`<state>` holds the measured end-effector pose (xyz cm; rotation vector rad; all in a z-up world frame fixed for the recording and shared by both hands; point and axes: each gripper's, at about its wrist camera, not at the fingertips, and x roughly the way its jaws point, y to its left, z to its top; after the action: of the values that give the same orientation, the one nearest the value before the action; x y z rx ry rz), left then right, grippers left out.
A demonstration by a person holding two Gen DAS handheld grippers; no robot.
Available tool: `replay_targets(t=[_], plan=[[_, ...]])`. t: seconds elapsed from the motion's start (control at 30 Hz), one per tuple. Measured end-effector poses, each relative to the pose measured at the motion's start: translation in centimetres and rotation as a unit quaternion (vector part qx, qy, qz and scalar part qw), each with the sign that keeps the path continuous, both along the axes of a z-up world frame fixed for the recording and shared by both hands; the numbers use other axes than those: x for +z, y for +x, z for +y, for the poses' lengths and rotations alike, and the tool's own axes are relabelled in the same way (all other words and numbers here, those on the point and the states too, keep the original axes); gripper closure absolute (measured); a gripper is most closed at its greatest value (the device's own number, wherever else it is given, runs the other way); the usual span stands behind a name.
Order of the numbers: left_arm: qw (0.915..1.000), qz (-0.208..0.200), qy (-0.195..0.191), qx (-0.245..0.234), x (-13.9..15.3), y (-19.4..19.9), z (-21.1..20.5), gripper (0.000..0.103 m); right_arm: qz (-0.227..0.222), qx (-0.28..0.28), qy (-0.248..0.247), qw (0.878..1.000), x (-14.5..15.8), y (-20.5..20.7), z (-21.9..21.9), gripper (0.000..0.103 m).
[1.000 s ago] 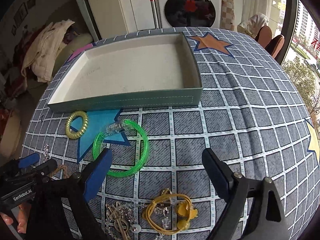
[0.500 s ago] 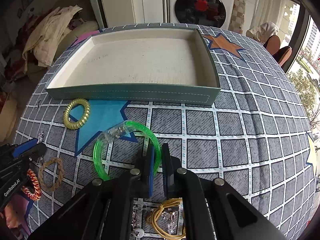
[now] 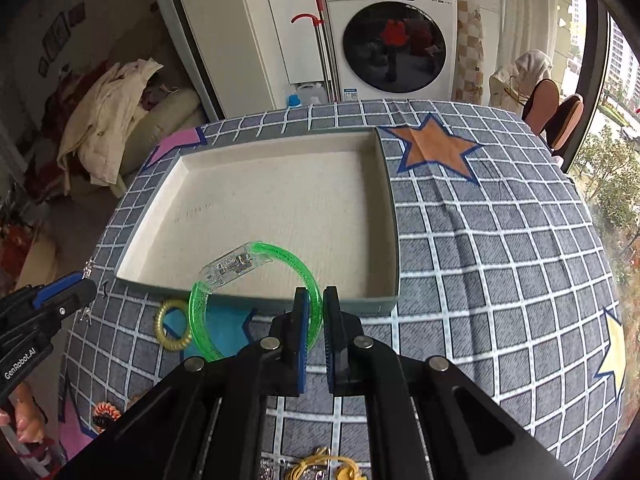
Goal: Organize jewelry
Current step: 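Carry both items into the teal tray and open both tools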
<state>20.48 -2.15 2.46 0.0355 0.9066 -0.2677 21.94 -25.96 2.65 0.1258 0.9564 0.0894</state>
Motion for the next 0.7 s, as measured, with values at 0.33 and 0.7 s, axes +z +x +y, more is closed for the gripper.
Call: replay_targets(t=[0.33, 0.7], plan=[[0.9996, 0.012, 0.024, 0.000, -3.2, 9.5, -2.7, 0.060, 0.020, -0.015, -0.014, 1.000, -1.8, 7.8, 0.2, 0.095], [0.9969, 0.042, 0.067, 0.001, -8.0, 11.9, -4.1, 0.060, 0.057, -0.030, -0.031, 0.997, -6.5, 10.8, 0.6, 0.095]])
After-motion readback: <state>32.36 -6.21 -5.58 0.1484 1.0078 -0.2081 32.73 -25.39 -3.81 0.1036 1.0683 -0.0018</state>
